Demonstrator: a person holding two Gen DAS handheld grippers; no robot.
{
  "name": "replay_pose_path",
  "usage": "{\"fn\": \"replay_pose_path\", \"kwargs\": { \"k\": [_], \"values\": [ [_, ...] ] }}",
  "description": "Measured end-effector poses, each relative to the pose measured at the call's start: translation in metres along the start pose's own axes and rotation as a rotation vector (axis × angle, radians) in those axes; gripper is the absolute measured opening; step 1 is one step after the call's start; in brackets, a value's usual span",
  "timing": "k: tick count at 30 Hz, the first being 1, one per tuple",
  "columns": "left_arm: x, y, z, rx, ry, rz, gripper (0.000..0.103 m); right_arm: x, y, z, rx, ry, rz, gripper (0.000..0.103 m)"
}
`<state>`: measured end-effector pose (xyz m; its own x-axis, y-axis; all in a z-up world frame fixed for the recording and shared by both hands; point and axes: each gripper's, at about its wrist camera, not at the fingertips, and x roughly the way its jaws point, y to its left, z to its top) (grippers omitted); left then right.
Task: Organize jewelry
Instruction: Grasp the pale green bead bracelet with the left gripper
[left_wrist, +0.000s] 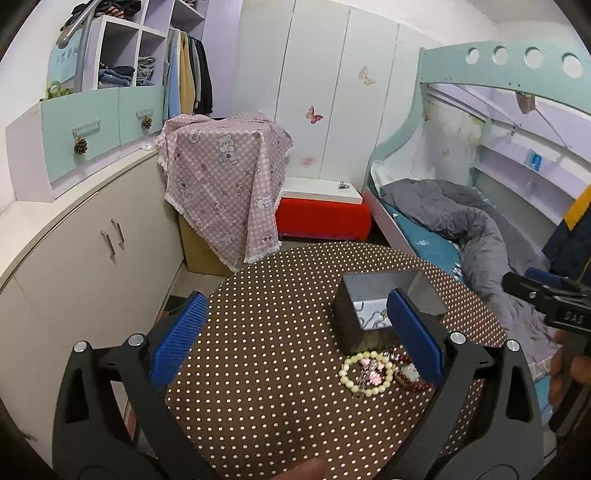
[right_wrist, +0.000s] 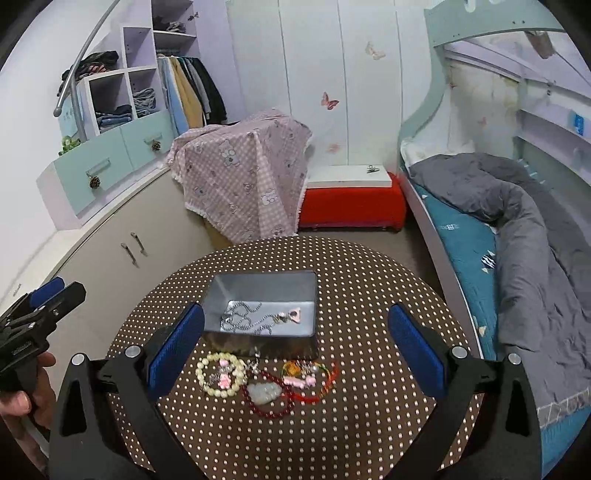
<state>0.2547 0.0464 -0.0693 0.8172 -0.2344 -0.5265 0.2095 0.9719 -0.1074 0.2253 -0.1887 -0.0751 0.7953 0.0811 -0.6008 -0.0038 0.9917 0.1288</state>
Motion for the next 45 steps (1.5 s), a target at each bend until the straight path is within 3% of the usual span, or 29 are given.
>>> {"fn": "replay_pose_path", "kwargs": {
  "k": [5, 15, 21, 33, 37, 39, 41, 43, 45],
  "values": [
    [0.006, -0.001, -0.014, -0.011, 0.027, 0.022, 0.096, 0.002, -0.006, -0.014, -0.018, 0.021, -0.007, 0.096],
    [0.023, -0.021, -0.049, -0.028, 0.084, 0.111, 0.096, 0.016, -0.032, -0.022, -0.054, 0.053, 0.063, 0.096],
    [0.04, -0.037, -0.065, 0.043, 0.152, 0.13, 0.096, 0.027, -0.052, -0.039, 0.002, 0.081, 0.078, 0.096],
    [0.097, -0.039, -0.079, 0.072, 0.292, 0.089, 0.095, 0.051, -0.055, -0.064, 0.006, 0.17, 0.093, 0.096],
    [0.118, -0.041, -0.085, 0.092, 0.357, 0.07, 0.082, 0.057, -0.056, -0.069, 0.0, 0.191, 0.084, 0.096],
    [0.126, -0.042, -0.088, 0.097, 0.389, 0.046, 0.07, 0.061, -0.056, -0.071, -0.004, 0.2, 0.081, 0.096],
    [0.128, -0.044, -0.088, 0.113, 0.384, 0.043, 0.065, 0.067, -0.056, -0.073, -0.004, 0.213, 0.077, 0.096],
    [0.126, -0.049, -0.088, 0.135, 0.379, 0.014, 0.05, 0.076, -0.056, -0.078, -0.006, 0.237, 0.075, 0.096],
    [0.125, -0.053, -0.087, 0.142, 0.377, -0.013, 0.024, 0.084, -0.057, -0.081, -0.001, 0.25, 0.083, 0.095]
  ]
}}
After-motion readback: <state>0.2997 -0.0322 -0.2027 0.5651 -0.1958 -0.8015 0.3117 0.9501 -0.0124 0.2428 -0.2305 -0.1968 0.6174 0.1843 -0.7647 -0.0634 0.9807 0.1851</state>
